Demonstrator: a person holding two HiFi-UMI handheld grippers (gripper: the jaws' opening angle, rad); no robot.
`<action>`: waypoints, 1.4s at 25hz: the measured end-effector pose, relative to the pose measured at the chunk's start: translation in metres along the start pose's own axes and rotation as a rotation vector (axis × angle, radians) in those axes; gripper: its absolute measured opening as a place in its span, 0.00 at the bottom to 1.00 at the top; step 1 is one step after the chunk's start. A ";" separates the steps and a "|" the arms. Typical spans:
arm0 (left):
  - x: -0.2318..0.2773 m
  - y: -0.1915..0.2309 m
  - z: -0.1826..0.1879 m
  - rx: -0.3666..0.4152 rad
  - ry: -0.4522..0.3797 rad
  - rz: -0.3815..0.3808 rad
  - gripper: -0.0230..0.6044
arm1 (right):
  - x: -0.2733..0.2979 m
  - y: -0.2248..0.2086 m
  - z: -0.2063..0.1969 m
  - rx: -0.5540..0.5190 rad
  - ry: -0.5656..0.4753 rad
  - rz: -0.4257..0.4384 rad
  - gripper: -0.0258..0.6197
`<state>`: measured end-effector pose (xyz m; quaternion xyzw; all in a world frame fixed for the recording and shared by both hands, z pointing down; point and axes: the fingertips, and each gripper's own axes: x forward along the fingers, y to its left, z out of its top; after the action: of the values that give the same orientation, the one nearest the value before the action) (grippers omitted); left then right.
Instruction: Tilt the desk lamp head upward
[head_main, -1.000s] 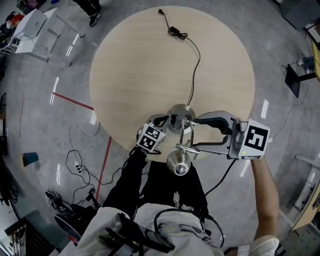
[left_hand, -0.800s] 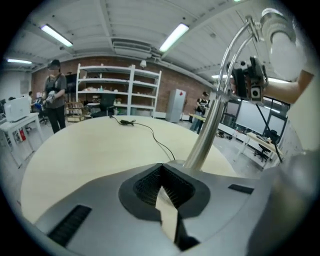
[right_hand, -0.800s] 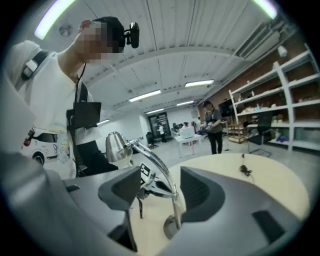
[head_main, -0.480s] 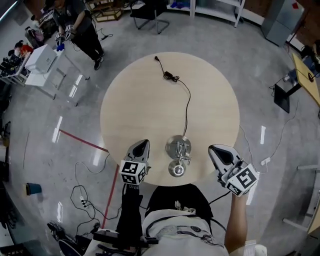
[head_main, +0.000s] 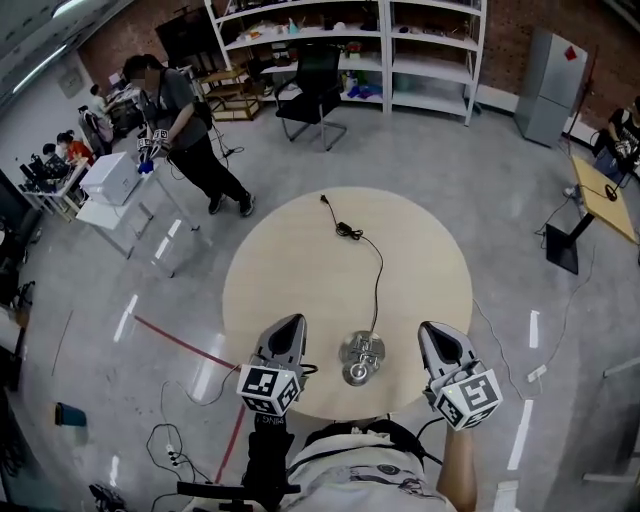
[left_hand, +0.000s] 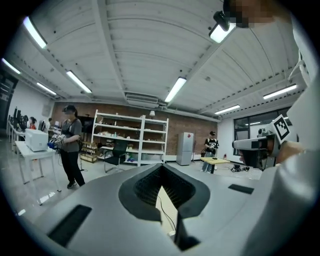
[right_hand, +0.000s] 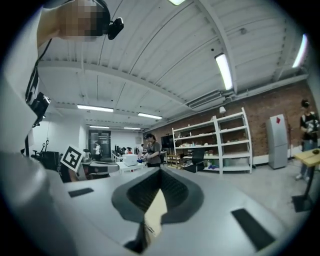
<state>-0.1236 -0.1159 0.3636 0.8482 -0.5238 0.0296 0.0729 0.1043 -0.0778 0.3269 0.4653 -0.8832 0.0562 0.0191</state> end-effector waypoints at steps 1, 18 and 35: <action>0.002 -0.002 0.008 0.009 -0.008 -0.003 0.04 | 0.002 0.000 0.004 -0.007 -0.008 0.005 0.05; 0.018 -0.009 0.050 0.044 -0.051 -0.004 0.04 | 0.023 0.000 0.031 -0.004 -0.045 0.006 0.05; 0.029 -0.017 0.056 0.065 -0.064 -0.001 0.04 | 0.034 -0.002 0.027 -0.068 -0.011 0.051 0.05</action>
<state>-0.0967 -0.1424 0.3102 0.8509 -0.5243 0.0192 0.0285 0.0869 -0.1103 0.3029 0.4421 -0.8962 0.0238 0.0286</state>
